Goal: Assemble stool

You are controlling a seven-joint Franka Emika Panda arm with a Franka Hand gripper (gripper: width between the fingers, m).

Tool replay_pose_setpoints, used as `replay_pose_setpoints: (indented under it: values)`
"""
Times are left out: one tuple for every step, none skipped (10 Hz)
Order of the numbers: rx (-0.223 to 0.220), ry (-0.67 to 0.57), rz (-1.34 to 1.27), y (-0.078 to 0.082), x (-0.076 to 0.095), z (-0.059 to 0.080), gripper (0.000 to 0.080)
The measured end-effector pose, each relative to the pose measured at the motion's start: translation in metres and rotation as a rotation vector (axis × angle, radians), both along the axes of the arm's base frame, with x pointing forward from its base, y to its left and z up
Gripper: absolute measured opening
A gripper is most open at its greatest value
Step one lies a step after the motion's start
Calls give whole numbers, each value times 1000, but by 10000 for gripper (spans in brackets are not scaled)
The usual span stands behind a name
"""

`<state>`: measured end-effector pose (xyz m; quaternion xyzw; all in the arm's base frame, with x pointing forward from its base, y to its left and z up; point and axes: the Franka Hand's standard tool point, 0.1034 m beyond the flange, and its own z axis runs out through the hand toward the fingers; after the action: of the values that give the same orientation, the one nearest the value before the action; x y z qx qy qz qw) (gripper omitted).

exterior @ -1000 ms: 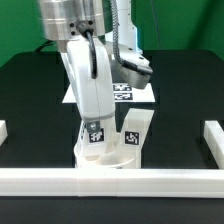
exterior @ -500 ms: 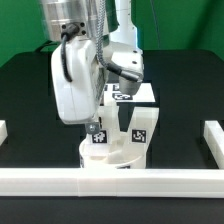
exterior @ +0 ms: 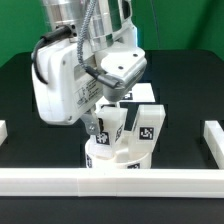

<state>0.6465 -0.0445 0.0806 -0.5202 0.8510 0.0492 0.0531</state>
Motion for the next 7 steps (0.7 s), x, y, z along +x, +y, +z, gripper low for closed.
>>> replay_pose_setpoints:
  values:
    - [3,3,-22,1,0,0,343]
    - [15,10,-100,3,1,0,343]
    - [22,16,-147,4,1,0,343]
    - [30,21,-191,6,1,0,343]
    - [37,28,-248,7,1,0,343]
    - [46,27,-259,9,2,0,343]
    - [52,23,-247,11,2,-1,343]
